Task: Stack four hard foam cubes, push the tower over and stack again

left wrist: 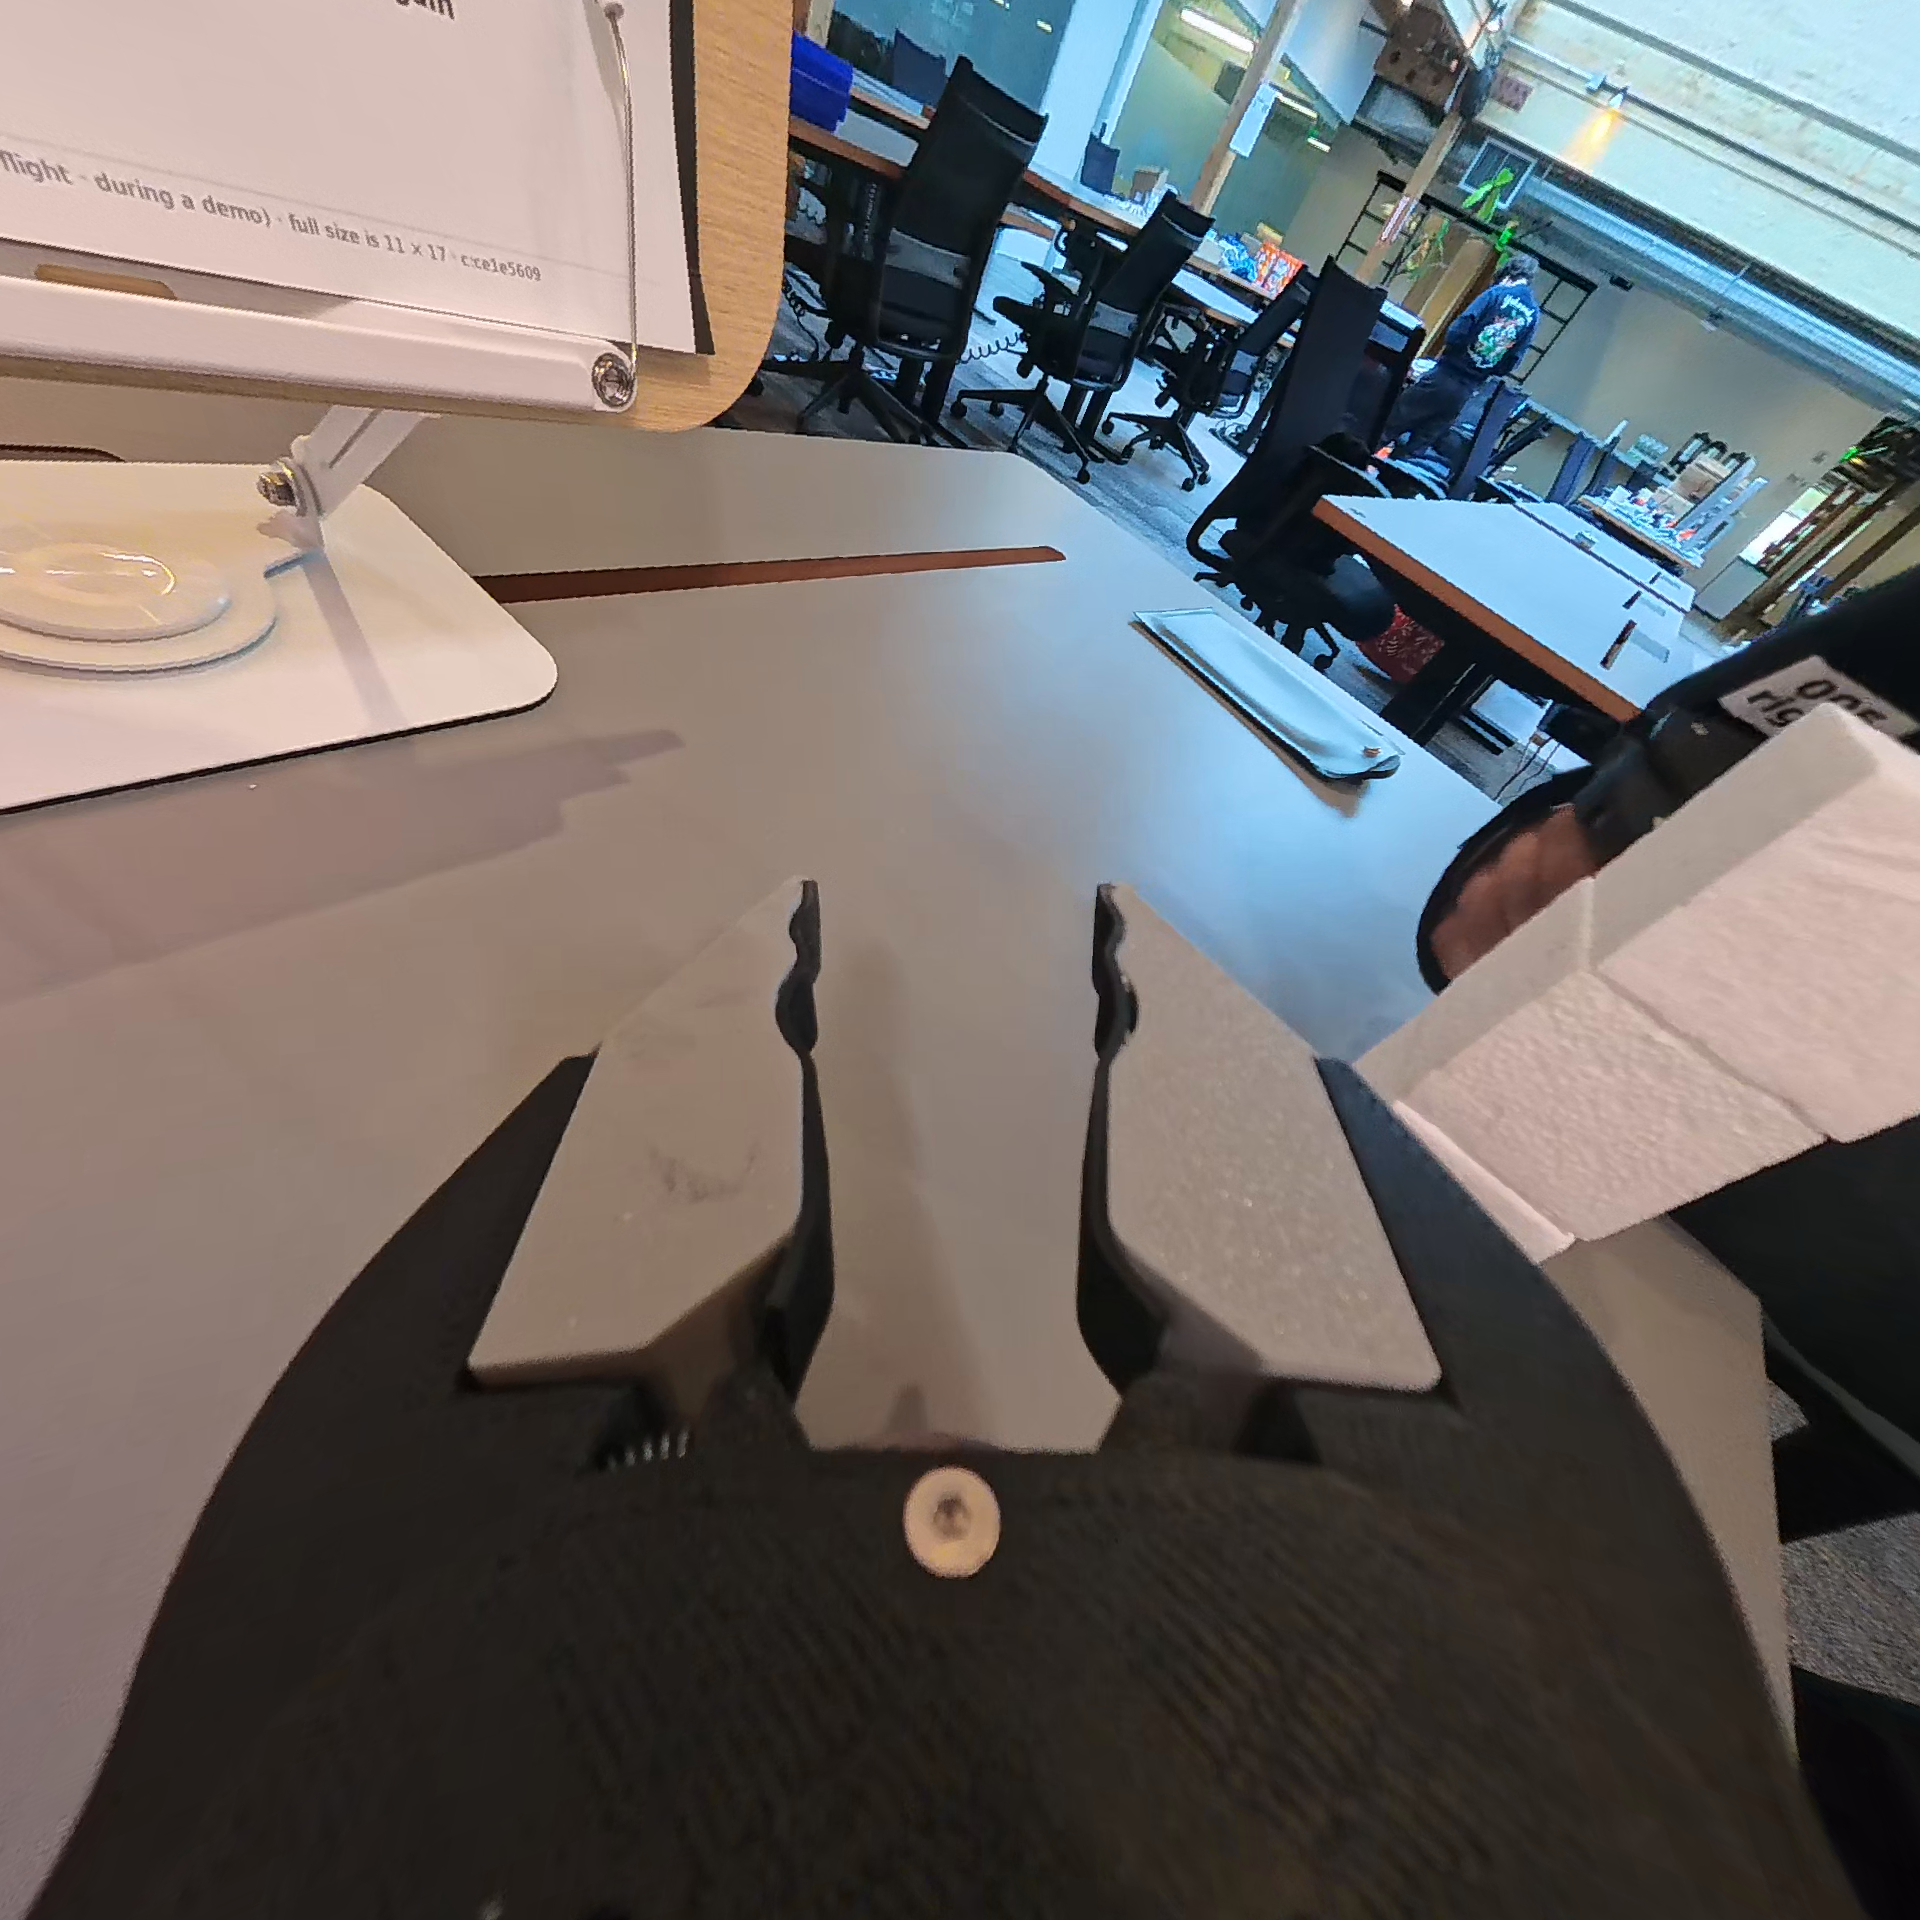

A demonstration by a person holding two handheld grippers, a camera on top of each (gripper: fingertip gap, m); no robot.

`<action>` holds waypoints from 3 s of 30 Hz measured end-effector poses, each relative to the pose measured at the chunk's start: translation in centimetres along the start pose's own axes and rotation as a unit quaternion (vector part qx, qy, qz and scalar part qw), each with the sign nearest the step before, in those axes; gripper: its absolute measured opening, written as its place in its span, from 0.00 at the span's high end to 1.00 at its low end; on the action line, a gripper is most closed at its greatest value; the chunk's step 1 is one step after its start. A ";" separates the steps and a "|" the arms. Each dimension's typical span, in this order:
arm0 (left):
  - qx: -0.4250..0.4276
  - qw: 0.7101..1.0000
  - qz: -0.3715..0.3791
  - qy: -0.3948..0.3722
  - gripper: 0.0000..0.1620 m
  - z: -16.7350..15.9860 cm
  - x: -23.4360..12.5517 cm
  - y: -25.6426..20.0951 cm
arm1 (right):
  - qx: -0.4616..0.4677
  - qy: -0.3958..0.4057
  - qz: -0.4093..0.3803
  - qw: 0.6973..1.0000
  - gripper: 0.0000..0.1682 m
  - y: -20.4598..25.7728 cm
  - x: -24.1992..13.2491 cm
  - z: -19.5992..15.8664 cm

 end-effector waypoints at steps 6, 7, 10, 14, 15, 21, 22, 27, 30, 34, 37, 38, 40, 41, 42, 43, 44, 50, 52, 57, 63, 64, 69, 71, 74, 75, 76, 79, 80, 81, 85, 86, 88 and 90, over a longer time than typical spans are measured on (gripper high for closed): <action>0.001 1.000 0.002 0.005 0.69 -0.2 0.1 0.0 | -0.001 0.019 0.003 1.000 1.00 0.0 0.9 -0.4; 0.002 1.000 0.002 0.006 0.69 -0.2 0.2 0.0 | -0.002 0.021 0.003 1.000 1.00 0.1 1.1 -0.5; 0.003 1.000 0.003 0.007 0.69 -0.2 0.2 0.0 | -0.005 0.024 0.004 1.000 1.00 0.1 1.2 -0.4; 0.003 1.000 0.003 0.009 0.69 -0.3 0.2 0.1 | -0.003 0.025 -0.002 1.000 1.00 -0.1 1.1 -0.6; 0.003 1.000 0.003 0.009 0.69 -0.3 0.2 0.1 | -0.002 0.025 -0.003 1.000 1.00 -0.1 1.1 -0.7; 0.006 1.000 0.004 0.009 0.69 -0.2 0.2 -0.1 | 0.005 0.010 -0.001 1.000 1.00 -0.2 1.0 -0.5; 0.007 1.000 0.004 0.009 0.69 -0.2 0.2 -0.1 | 0.004 0.011 -0.001 1.000 1.00 -0.2 1.0 -0.6; 0.009 1.000 0.004 0.008 0.69 -0.1 0.1 -0.2 | 0.006 0.012 -0.003 1.000 1.00 -0.3 1.1 -0.7; 0.010 1.000 0.004 0.008 0.69 -0.1 0.1 -0.2 | 0.007 0.013 -0.002 1.000 1.00 -0.3 1.1 -0.7; 0.011 1.000 0.005 0.009 0.69 -0.1 0.1 -0.2 | 0.005 0.014 -0.003 1.000 1.00 -0.3 1.2 -0.7; 0.013 1.000 0.007 0.010 0.69 -0.1 0.1 -0.2 | 0.002 0.016 -0.002 1.000 1.00 -0.2 1.2 -0.6; 0.014 1.000 0.007 0.010 0.69 -0.1 0.1 -0.2 | 0.002 0.015 -0.002 1.000 1.00 -0.2 1.1 -0.6; 0.014 1.000 0.007 0.010 0.69 -0.1 0.1 -0.2 | 0.002 0.015 -0.003 1.000 1.00 -0.2 1.1 -0.6; 0.014 1.000 0.007 0.011 0.69 -0.1 0.1 -0.2 | 0.002 0.014 -0.004 1.000 1.00 -0.2 1.0 -0.6; 0.014 1.000 0.007 0.011 0.69 -0.1 0.1 -0.2 | 0.002 0.014 -0.004 1.000 1.00 -0.2 1.0 -0.6; 0.015 1.000 0.007 0.011 0.69 -0.1 0.1 -0.2 | 0.002 0.013 -0.005 1.000 1.00 -0.2 1.0 -0.6; 0.015 1.000 0.008 0.011 0.69 -0.1 0.2 -0.3 | 0.002 0.012 -0.006 1.000 1.00 -0.2 0.9 -0.6; 0.019 1.000 0.010 0.013 0.69 -0.2 0.2 -0.3 | 0.001 0.014 -0.008 1.000 1.00 -0.3 1.0 -0.6; 0.019 1.000 0.011 0.013 0.69 -0.2 0.2 -0.3 | 0.000 0.015 -0.009 1.000 1.00 -0.3 1.0 -0.6; 0.020 1.000 0.011 0.013 0.69 -0.1 0.1 -0.3 | -0.002 0.021 -0.008 1.000 1.00 -0.2 1.0 -0.7; 0.020 1.000 0.009 0.017 0.69 -0.2 0.2 -0.4 | -0.001 0.020 -0.016 1.000 1.00 -0.4 0.7 -0.7; 0.021 1.000 0.010 0.018 0.69 -0.2 0.2 -0.4 | -0.001 0.021 -0.016 1.000 1.00 -0.4 0.7 -0.8; 0.029 0.999 0.016 0.025 0.69 -0.4 0.4 -0.5 | -0.008 0.035 -0.022 0.999 1.00 -0.5 1.1 -0.8; 0.033 0.999 0.020 0.028 0.69 -0.4 0.4 -0.5 | -0.015 0.041 -0.028 0.999 1.00 -0.5 1.3 -0.6; 0.038 0.999 0.024 0.029 0.69 -0.4 0.4 -0.5 | -0.025 0.043 -0.039 0.998 1.00 -0.9 1.7 -0.3; 0.039 0.999 0.025 0.028 0.69 -0.4 0.4 -0.5 | -0.027 0.044 -0.043 0.998 1.00 -1.1 1.8 -0.3; 0.039 0.999 0.024 0.028 0.69 -0.4 0.4 -0.5 | -0.027 0.041 -0.044 0.998 1.00 -1.4 1.9 -0.2; 0.039 0.999 0.022 0.029 0.69 -0.4 0.4 -0.6 | -0.022 0.041 -0.048 0.998 1.00 -2.5 2.2 0.3; 0.040 0.999 0.023 0.028 0.69 -0.3 0.4 -0.6 | -0.023 0.043 -0.053 0.997 1.00 -3.0 2.3 0.6; 0.041 0.999 0.023 0.027 0.69 -0.3 0.3 -0.6 | -0.025 0.042 -0.058 0.997 1.00 -3.4 2.4 0.9; 0.044 0.998 0.033 0.016 0.69 0.3 -0.5 -0.3 | -0.029 0.039 -0.064 0.997 1.00 -4.6 3.2 2.3; 0.042 0.998 0.039 0.012 0.69 0.4 -0.8 -0.1 | -0.029 0.038 -0.062 0.997 1.00 -4.7 3.5 2.5; 0.031 0.999 0.044 0.005 0.69 0.7 -1.4 0.5 | -0.030 0.040 -0.064 0.997 1.00 -4.9 4.1 2.3; 0.016 0.999 0.049 -0.007 0.69 1.0 -2.0 1.2 | -0.031 0.038 -0.071 0.996 1.00 -5.0 4.3 1.9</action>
Point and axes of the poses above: each gripper's, where its closed fingertips meet, x out along the fingers, z out of its top, y = z × x across the jaws, the point moved 6 cm from there along -x, back along the fingers, and after that the axes turned 4 degrees about -x, right-handed, at the moved point
